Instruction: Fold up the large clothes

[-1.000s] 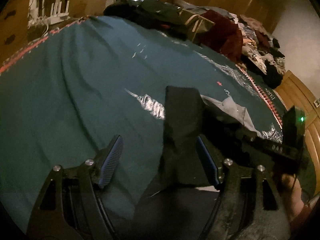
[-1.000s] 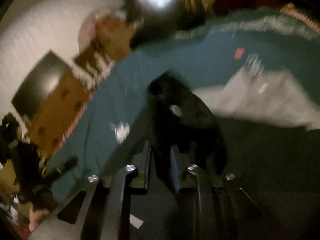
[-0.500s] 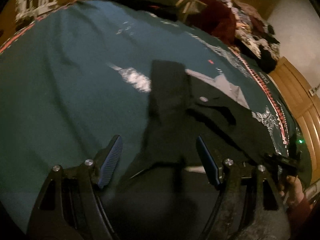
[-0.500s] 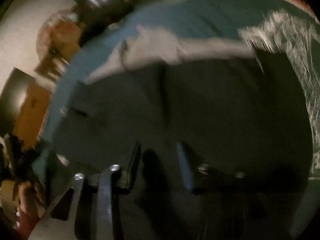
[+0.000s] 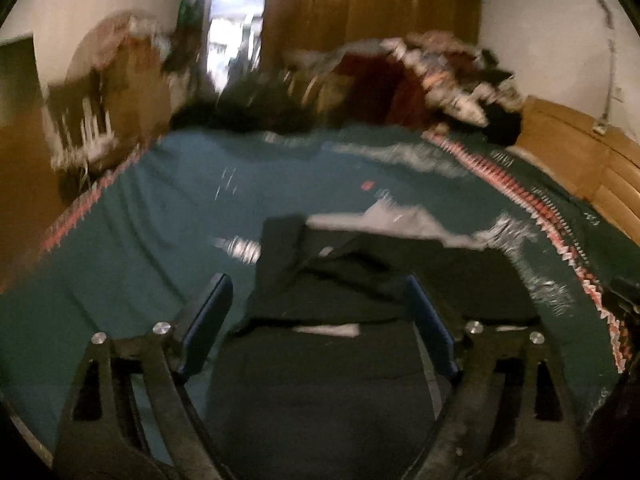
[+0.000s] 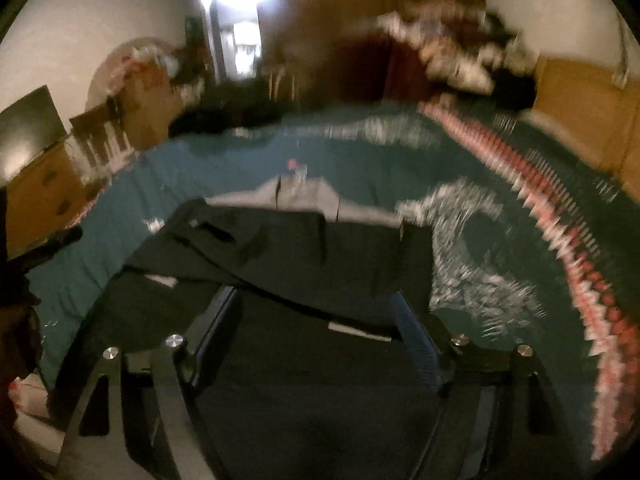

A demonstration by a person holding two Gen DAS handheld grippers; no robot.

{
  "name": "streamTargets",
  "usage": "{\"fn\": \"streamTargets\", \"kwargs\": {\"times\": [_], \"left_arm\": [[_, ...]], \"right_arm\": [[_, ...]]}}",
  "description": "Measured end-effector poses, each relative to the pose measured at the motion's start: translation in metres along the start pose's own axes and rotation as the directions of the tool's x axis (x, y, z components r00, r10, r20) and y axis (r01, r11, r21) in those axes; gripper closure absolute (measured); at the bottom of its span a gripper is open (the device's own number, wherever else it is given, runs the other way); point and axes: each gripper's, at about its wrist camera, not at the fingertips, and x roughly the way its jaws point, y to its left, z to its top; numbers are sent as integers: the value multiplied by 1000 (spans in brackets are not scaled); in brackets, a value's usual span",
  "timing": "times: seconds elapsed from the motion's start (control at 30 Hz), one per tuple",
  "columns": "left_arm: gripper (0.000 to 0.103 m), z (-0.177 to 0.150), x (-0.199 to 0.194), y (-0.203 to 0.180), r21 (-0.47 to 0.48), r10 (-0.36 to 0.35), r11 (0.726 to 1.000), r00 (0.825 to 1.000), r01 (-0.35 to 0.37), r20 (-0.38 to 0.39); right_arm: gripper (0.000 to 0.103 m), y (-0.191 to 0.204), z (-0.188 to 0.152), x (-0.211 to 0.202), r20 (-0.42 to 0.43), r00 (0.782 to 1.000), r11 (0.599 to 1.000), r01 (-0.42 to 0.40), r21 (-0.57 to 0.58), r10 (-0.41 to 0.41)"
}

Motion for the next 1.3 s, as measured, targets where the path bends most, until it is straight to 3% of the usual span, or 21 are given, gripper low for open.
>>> {"fn": "streamTargets", "kwargs": {"times": [0.1,0.17,0.27,0.3,0.37,0.4,0.47,0.53,0.63,0.77,1.0,1.3], "left_arm": [[0,8,-40,-19,11,39,999,987,-41,157],[0,11,-59,-28,-2,52,999,970,-53,236],[0,7,-82,-38,-24,76,997,944,-72,322],[0,6,-85,-41,-15,52,999,945,-50,324],[0,5,-83,-47,9,6,1000,958,-9,286],[0,2,-83,-54,27,-2,1000,965,-5,263],[0,-4,-74,-64,62,-2,998,983,-9,184],[0,-8,-55,-70,70,-15,997,999,13,35],[0,-19,-35,-75,25,-6,1000,989,10,-150],[0,-36,-28,-86,33,21,999,968,-13,-250],[0,-67,-31,-102,88,85,994,943,-59,-322],[0,-71,-32,-99,157,186,977,933,-143,-307]], "right_arm": [[10,22,4,-47,106,994,998,45,-51,-40],[1,36,9,-77,176,982,994,81,-70,-68],[0,47,11,-120,288,952,989,127,-70,-102],[0,50,9,-134,328,936,986,154,-64,-125],[0,55,6,-152,366,919,983,177,-54,-145],[0,57,4,-156,362,922,984,169,-63,-135],[0,60,1,-156,313,942,985,151,-79,-119],[0,60,-7,-148,241,963,986,143,-84,-119],[0,51,-21,-125,95,991,995,97,-24,-95],[0,36,-45,-97,-85,994,995,77,57,-72],[0,26,-68,-86,-154,985,993,95,74,-83],[0,29,-68,-82,-169,981,993,108,51,-98]]}}
